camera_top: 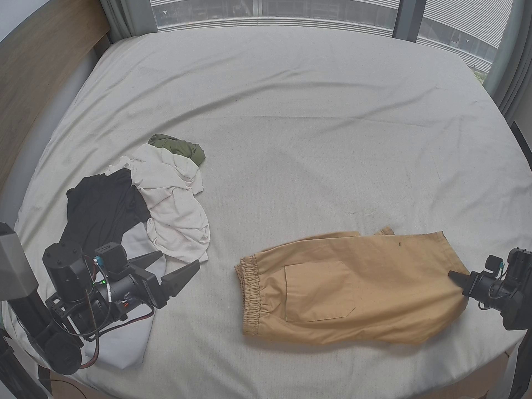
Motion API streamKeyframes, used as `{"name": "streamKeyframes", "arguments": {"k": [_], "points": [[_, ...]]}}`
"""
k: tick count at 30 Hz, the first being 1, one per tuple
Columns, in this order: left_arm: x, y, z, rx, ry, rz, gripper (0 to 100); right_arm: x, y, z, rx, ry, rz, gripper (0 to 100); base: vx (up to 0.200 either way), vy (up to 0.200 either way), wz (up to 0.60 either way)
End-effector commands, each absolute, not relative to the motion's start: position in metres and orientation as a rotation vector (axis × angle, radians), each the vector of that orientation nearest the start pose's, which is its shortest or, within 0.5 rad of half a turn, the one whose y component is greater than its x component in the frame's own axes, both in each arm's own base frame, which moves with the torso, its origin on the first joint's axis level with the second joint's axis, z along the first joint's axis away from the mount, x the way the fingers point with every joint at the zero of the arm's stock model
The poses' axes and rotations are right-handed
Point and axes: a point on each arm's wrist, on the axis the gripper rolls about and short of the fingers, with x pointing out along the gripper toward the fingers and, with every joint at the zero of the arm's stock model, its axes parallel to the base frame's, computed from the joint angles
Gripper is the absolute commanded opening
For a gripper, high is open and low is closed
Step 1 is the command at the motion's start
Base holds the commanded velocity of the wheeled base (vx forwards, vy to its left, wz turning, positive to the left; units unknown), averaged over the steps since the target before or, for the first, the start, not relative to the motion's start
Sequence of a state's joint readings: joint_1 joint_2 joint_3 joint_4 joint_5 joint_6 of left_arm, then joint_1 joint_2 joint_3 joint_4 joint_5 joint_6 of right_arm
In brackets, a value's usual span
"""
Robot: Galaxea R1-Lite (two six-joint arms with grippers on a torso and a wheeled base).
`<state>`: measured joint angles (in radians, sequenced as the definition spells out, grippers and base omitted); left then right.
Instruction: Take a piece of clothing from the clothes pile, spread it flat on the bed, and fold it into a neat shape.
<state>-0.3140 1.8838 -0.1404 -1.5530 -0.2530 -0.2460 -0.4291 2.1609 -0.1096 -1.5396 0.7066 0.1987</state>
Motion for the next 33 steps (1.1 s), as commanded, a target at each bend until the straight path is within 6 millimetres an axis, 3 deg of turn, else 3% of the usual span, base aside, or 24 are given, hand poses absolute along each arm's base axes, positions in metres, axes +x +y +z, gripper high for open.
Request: {"name": "streamKeyframes", "arguments": {"k": [1,9,10,13,16,24,33], "points": [[0.226,-0.079,0.073,-0.232,0.297,-0.534,100,0.219,-0.087,0.007,0.480,0.479,0.221,0,0.000,0.000,0.00],[0.224,-0.097,0.064,-0.333,0.372,-0.585,100,0.221,-0.083,-0.001,0.482,0.512,0.254,0,0.000,0.000,0.00],[0.225,-0.102,0.065,-0.351,0.374,-0.601,100,0.221,-0.083,-0.001,0.484,0.509,0.263,100,0.000,0.000,0.00],[0.225,-0.106,0.063,-0.365,0.389,-0.613,100,0.221,-0.082,0.000,0.488,0.508,0.265,100,0.000,0.000,0.00],[0.228,-0.116,0.042,-0.352,0.471,-0.621,100,0.222,-0.083,0.001,0.483,0.502,0.269,100,0.000,0.000,0.00],[0.239,-0.139,0.014,-0.362,0.551,-0.648,100,0.223,-0.083,0.001,0.484,0.499,0.275,100,0.000,0.000,0.00],[0.251,-0.151,0.003,-0.434,0.579,-0.643,100,0.223,-0.082,0.003,0.478,0.490,0.276,100,0.000,0.000,0.00]]}}
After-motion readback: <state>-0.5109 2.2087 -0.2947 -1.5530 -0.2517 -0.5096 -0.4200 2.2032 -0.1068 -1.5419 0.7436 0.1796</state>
